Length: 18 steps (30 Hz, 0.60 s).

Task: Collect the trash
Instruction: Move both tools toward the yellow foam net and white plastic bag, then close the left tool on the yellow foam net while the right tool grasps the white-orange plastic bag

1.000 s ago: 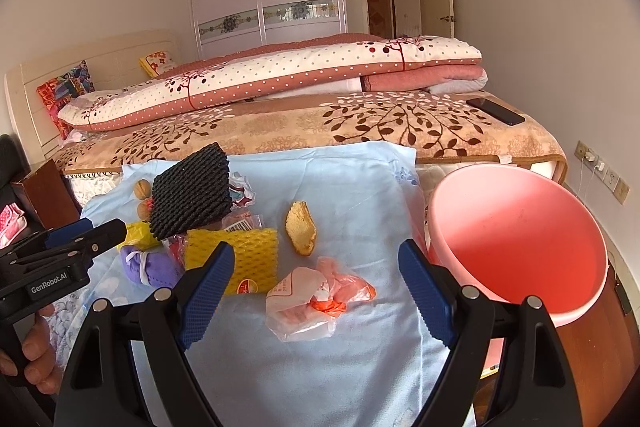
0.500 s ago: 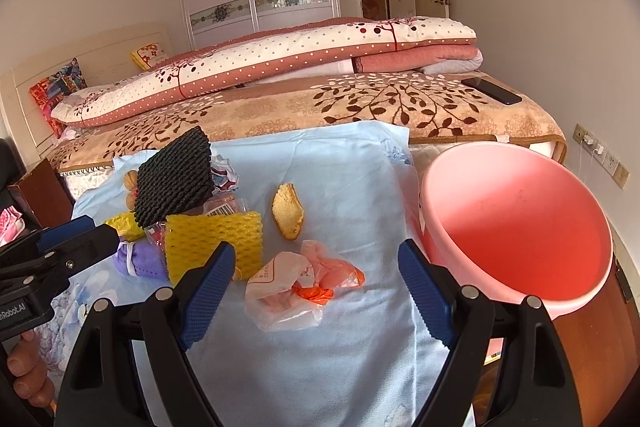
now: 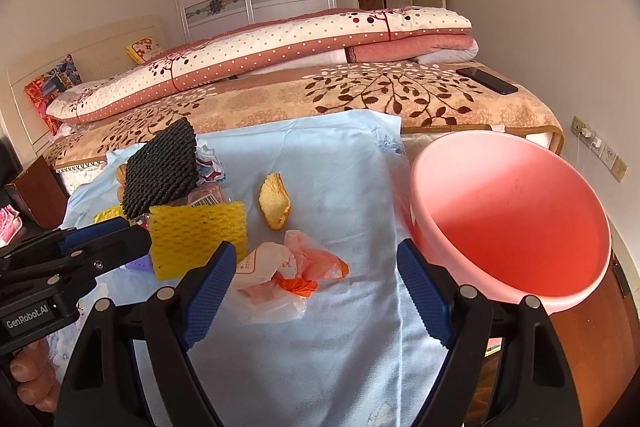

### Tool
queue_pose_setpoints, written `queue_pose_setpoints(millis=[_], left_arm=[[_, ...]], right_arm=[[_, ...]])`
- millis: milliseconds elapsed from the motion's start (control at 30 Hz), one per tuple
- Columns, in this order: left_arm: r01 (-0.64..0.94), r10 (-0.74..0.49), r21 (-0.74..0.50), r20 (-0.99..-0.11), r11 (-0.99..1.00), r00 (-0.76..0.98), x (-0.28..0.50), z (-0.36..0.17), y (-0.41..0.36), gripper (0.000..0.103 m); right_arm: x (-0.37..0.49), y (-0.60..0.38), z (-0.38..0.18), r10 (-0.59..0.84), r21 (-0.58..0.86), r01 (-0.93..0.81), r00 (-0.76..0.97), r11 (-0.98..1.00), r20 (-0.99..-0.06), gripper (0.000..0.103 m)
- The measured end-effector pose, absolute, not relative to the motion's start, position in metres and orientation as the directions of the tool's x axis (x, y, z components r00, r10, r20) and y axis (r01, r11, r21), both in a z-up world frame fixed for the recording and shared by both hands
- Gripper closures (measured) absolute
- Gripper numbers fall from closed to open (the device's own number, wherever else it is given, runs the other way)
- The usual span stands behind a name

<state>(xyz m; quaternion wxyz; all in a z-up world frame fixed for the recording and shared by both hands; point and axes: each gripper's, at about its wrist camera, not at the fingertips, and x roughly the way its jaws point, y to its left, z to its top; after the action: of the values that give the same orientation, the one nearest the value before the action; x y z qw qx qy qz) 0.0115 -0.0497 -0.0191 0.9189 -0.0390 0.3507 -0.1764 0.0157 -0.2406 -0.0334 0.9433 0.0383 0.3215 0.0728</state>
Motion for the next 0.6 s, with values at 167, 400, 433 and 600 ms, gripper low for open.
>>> queue_pose_setpoints(millis=[167,400,433,600], left_arm=[[0.297,-0.335,-0.173,-0.652,0.939,0.68,0.016,-0.025,-0.058,0.071],[0.29,-0.324,-0.168,-0.678,0.942,0.66,0.021,-0.033,-0.061,0.093],[0.291,-0.33,-0.175,-0.675,0.941,0.66,0.02,-0.033,-0.06,0.093],[0.301,-0.348,-0.187,-0.648,0.935,0.678,0.014,-0.023,-0.057,0.094]], right_arm=[[0.018,-0.243,-0.035,0.165,0.126,-0.111,0.774,0.986,-0.612,0.023],[0.022,-0.243,-0.039,0.169,0.13,-0.111,0.761,0.985,-0.627,0.023],[0.022,-0.243,-0.039,0.169,0.131,-0.111,0.758,0.985,-0.629,0.023],[0.028,-0.241,-0.043,0.168,0.126,-0.113,0.737,0.986,-0.655,0.023]])
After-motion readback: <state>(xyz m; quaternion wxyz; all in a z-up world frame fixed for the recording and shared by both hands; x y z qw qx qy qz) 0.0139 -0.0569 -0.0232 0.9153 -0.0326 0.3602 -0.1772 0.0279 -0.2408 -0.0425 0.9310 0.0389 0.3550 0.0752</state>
